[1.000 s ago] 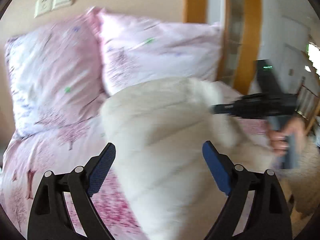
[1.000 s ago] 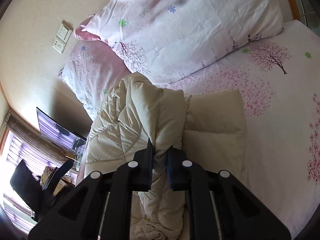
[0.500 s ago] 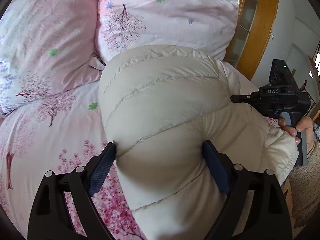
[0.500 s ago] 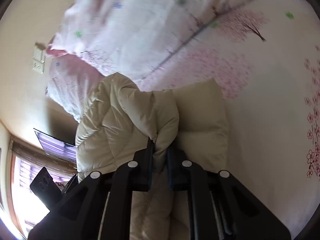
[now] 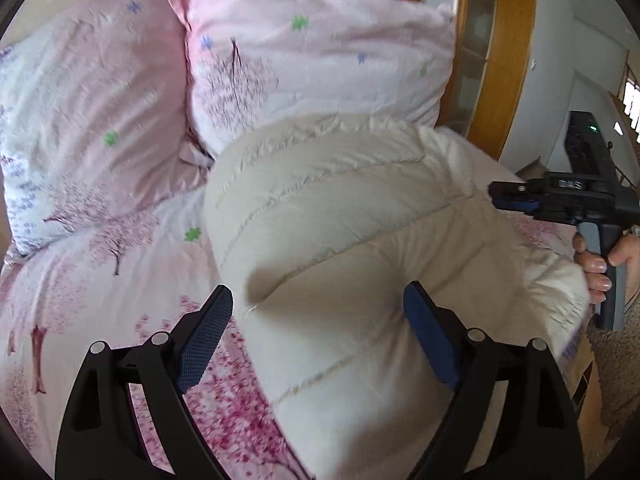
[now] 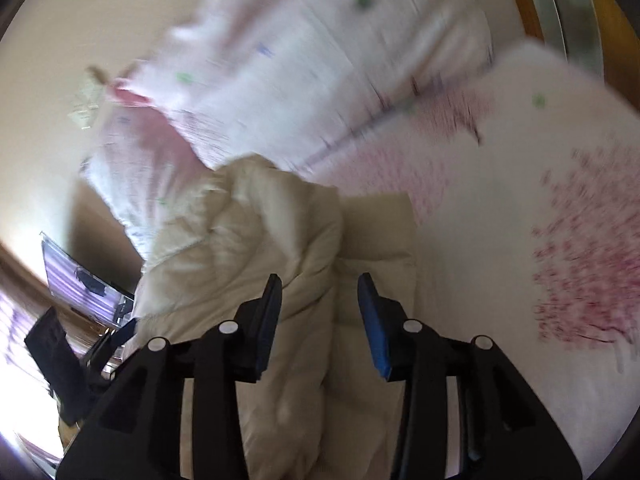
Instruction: Fold large clothes
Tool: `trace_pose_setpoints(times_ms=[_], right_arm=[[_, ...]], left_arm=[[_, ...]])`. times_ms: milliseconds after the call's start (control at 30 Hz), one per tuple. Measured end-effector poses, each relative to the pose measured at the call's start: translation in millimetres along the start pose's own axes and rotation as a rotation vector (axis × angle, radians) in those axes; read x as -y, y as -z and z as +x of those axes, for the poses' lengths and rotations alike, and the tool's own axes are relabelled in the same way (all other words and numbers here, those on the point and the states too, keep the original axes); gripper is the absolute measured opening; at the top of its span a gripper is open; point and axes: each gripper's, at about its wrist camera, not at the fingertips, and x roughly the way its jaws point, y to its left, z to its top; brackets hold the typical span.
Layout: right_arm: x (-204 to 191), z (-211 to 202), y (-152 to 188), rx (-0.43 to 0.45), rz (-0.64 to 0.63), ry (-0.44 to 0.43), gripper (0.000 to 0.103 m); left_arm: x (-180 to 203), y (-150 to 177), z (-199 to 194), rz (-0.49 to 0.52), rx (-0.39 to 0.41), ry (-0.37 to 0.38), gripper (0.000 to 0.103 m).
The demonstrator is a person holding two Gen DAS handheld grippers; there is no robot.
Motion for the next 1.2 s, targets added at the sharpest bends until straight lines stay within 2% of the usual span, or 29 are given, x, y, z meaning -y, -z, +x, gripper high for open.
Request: trace_pose_setpoints(times_ms=[100, 200, 300, 367, 433, 667, 767, 800, 867, 933, 1100, 1133, 1167, 1200], right_arm=[[-22.1, -31.6, 23.2, 0.052, -0.109, -0.048, 0.041], [-39.3, -42.7, 55.0, 0.032, -0.209, -0.067, 0.040], [-43.9, -33.4, 77.0, -0.007, -0.241, 0.002, 0.040], [-38.8, -22.2, 87.5, -0.044, -0.228, 0.064, 0.034], [-26.7, -8.0, 99.2, -0.079, -0.195, 0.115, 0.033], [3.5, -2.4, 118.5, -0.080, -0.068, 0.103, 0.033], [1.2, -12.1, 114.9, -0.063, -0.085, 0.101, 0.035], [1.2, -19.1, 112.9, -0.044, -0.070, 0.077, 0.040], [6.5, -32.0, 103.1, 0.017, -0.018, 0.024, 0.042], [8.0, -37.8, 84.5, 0.067, 0.008, 0.010, 0.043], [11.9, -16.0, 42.3, 0.042, 0.035, 0.028, 0.047], [15.2, -8.4, 38.7, 0.023, 0.049, 0.034, 0.046], [18.8, -1.3, 36.4, 0.002, 0.063, 0.031, 0.024], [23.2, 7.1, 35.8, -0.020, 0.081, 0.012, 0.011]], left_arm=[[-0.1, 7.4, -19.4, -0.003, 0.027, 0.057, 0.088], [6.8, 19.2, -27.0, 0.020, 0.014, 0.110, 0.088], [14.5, 29.4, -22.3, 0.050, -0.016, 0.090, 0.088], [13.9, 34.5, -12.5, 0.042, -0.052, 0.076, 0.088], [11.8, 38.6, -3.0, 0.017, -0.084, 0.107, 0.089], [8.7, 52.3, 32.0, -0.036, -0.160, 0.148, 0.093], [5.1, 51.4, 24.4, -0.055, -0.143, 0.167, 0.093], [2.4, 50.3, 20.0, -0.064, -0.129, 0.172, 0.093], [-6.5, 46.2, 7.8, -0.087, -0.079, 0.173, 0.093], [-15.2, 40.9, 1.4, -0.112, -0.047, 0.173, 0.093], [-29.7, 31.0, 7.7, -0.170, -0.054, 0.167, 0.093], [-29.6, 30.7, 9.9, -0.174, -0.058, 0.167, 0.093], [-28.7, 32.3, 12.0, -0.176, -0.061, 0.165, 0.093], [-28.4, 32.6, 11.5, -0.177, -0.062, 0.167, 0.093]])
